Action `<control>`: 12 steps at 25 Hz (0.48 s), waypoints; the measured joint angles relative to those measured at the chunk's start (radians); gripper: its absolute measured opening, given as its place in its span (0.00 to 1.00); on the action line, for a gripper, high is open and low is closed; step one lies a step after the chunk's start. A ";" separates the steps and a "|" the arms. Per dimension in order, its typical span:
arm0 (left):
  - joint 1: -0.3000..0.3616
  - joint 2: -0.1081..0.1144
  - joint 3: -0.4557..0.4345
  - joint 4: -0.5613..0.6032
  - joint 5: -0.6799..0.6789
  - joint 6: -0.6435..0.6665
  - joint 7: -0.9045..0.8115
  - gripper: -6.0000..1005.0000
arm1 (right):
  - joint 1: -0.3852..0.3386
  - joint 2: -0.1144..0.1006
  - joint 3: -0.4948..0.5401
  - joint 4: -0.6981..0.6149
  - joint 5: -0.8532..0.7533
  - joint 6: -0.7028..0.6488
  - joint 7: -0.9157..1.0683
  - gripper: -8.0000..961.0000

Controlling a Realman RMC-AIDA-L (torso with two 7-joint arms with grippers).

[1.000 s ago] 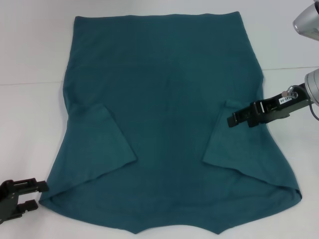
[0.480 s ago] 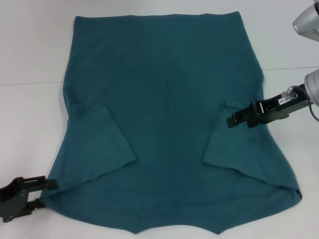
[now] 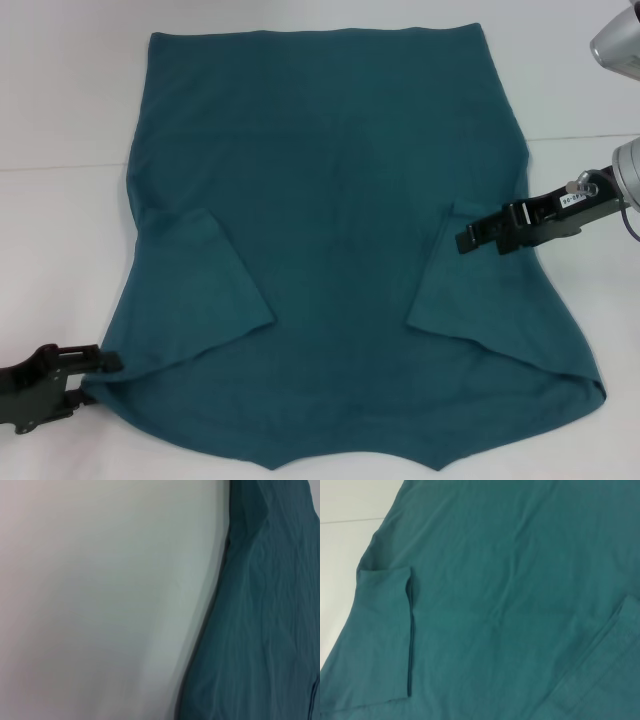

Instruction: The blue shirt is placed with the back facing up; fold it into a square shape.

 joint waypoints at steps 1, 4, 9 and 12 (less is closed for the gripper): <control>0.000 0.000 0.000 0.001 0.000 -0.001 0.000 0.58 | 0.000 0.000 0.000 0.000 0.000 0.000 0.000 0.76; 0.001 -0.001 0.001 0.001 0.003 -0.001 0.000 0.55 | -0.001 0.000 0.000 0.000 0.000 -0.004 -0.001 0.76; 0.001 0.001 -0.001 0.001 -0.003 0.007 0.007 0.45 | -0.001 -0.003 0.000 0.000 0.000 -0.010 -0.009 0.76; 0.001 0.002 -0.006 0.002 -0.006 0.014 0.019 0.35 | -0.004 -0.006 0.000 0.001 -0.001 -0.011 -0.008 0.76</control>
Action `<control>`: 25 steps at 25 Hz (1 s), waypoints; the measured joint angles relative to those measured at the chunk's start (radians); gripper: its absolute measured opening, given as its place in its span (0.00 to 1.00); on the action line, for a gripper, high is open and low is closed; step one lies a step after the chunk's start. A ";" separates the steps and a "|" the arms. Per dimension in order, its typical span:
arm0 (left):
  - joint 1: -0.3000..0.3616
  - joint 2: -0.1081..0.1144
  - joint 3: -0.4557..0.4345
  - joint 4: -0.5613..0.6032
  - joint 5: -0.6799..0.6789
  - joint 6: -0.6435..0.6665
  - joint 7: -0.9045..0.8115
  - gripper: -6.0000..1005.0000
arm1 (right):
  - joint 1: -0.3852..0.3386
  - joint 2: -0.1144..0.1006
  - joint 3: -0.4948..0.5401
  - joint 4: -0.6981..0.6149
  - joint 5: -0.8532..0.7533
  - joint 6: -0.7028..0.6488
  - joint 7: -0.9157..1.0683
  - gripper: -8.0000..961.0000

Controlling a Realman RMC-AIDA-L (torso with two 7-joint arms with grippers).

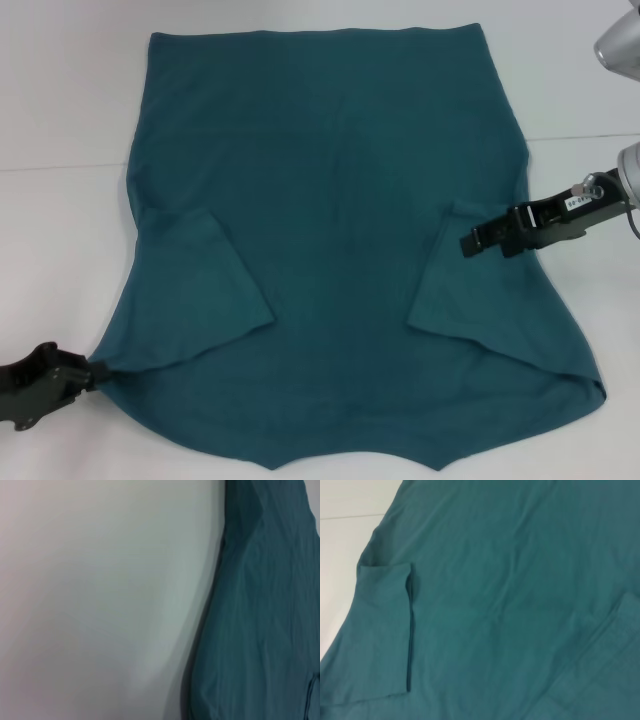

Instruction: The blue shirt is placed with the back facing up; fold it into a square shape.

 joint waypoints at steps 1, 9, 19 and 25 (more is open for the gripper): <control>0.000 0.000 -0.001 0.000 -0.006 0.005 0.009 0.31 | -0.002 -0.001 0.000 0.000 0.000 -0.002 0.000 0.76; -0.002 0.005 -0.015 -0.005 -0.117 0.100 0.122 0.06 | -0.041 -0.042 0.057 0.000 -0.005 -0.120 -0.002 0.75; -0.017 0.010 -0.015 -0.006 -0.119 0.072 0.119 0.03 | -0.195 -0.101 0.121 -0.061 -0.019 -0.272 0.032 0.74; -0.026 0.012 -0.015 -0.008 -0.119 0.062 0.117 0.03 | -0.258 -0.105 0.139 -0.065 -0.022 -0.282 0.030 0.74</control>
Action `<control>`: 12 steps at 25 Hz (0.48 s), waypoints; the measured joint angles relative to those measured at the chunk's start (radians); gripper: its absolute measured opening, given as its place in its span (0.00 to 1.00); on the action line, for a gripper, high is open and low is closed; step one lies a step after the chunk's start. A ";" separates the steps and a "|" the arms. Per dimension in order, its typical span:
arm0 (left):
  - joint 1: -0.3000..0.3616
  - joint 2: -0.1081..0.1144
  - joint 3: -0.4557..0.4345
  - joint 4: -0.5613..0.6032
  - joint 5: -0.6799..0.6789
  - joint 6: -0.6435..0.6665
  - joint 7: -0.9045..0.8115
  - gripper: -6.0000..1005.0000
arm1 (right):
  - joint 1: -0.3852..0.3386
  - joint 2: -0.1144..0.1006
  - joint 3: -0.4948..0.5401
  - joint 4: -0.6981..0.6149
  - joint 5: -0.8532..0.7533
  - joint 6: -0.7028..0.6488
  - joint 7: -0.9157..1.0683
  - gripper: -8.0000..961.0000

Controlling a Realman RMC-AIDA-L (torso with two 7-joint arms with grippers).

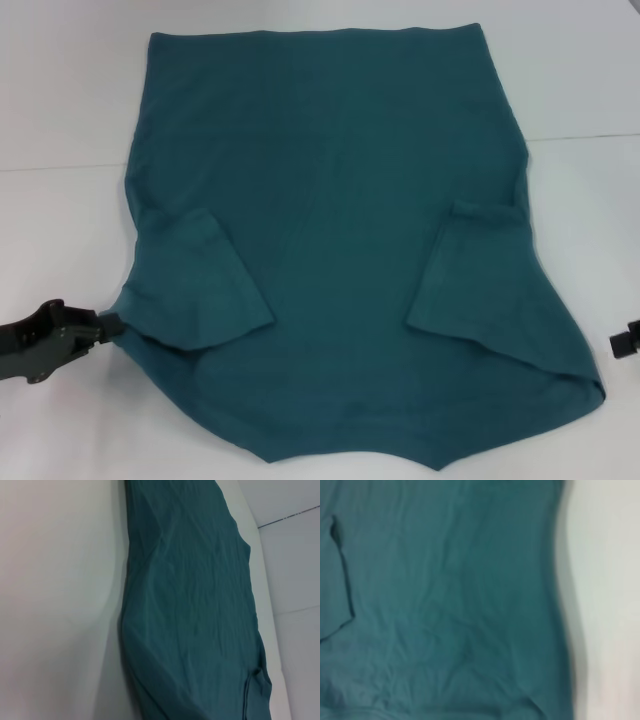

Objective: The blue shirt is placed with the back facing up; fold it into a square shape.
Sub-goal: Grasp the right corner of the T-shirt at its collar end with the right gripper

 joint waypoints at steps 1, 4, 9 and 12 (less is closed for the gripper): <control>0.000 0.000 0.000 0.000 0.000 -0.003 0.000 0.03 | -0.006 0.001 0.000 0.001 0.000 0.005 -0.001 0.74; -0.001 0.000 0.000 0.000 0.000 -0.010 -0.001 0.03 | -0.018 0.012 -0.001 0.001 0.000 0.020 -0.007 0.73; -0.001 0.000 0.000 -0.002 0.000 -0.015 -0.001 0.03 | -0.020 0.041 -0.006 0.000 -0.002 0.048 -0.064 0.73; -0.001 0.000 0.000 -0.009 0.000 -0.021 -0.001 0.03 | -0.013 0.060 -0.009 0.001 -0.031 0.064 -0.078 0.73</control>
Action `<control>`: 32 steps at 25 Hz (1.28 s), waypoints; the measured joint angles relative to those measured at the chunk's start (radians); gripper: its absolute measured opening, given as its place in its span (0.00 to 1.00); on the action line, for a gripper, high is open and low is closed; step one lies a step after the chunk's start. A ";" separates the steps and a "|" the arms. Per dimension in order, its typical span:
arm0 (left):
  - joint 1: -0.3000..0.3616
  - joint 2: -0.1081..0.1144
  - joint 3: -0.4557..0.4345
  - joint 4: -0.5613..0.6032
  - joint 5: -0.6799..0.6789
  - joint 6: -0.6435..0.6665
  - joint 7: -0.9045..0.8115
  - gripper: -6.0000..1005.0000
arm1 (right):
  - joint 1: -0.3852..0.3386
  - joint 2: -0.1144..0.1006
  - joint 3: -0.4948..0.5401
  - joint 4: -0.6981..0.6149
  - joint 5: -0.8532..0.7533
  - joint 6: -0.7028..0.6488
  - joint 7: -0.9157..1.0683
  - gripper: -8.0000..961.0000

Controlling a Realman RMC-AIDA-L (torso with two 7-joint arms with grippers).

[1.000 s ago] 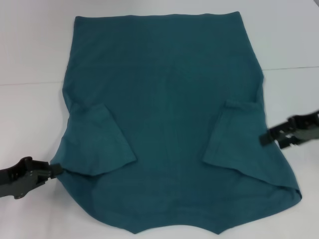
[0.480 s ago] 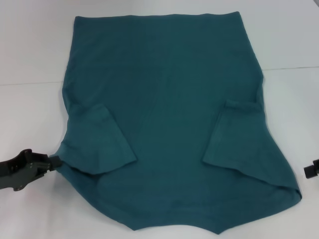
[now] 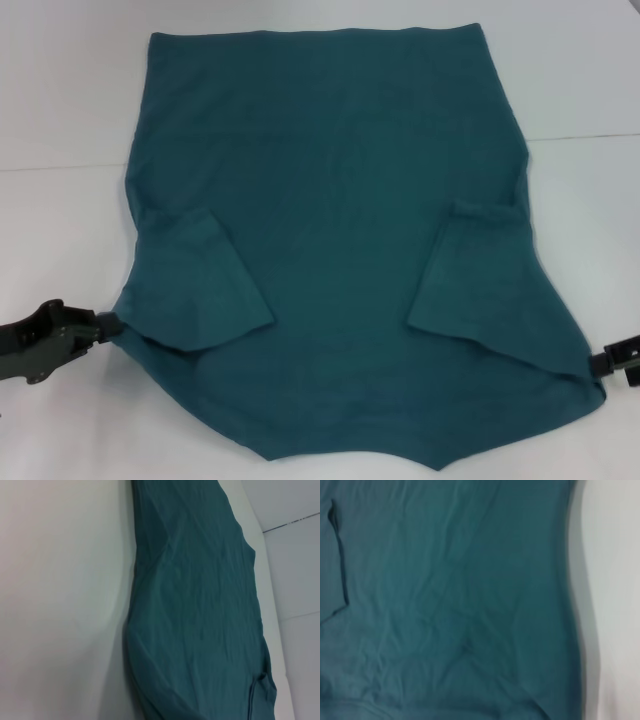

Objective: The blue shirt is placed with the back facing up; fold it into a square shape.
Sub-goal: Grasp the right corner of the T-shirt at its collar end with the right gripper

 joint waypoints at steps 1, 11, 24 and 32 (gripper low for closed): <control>0.000 0.000 0.000 0.000 0.000 -0.001 0.000 0.03 | 0.003 0.006 0.000 0.000 -0.014 0.005 -0.002 0.73; 0.000 0.001 0.000 -0.002 0.000 -0.011 0.000 0.03 | 0.031 0.032 -0.001 0.004 -0.073 0.035 -0.006 0.72; 0.006 0.001 0.000 -0.005 0.000 -0.011 0.000 0.03 | 0.042 0.045 -0.010 0.009 -0.073 0.039 -0.017 0.71; 0.006 0.001 0.000 -0.012 0.000 -0.010 0.000 0.03 | 0.049 0.054 -0.041 0.012 -0.074 0.038 -0.020 0.71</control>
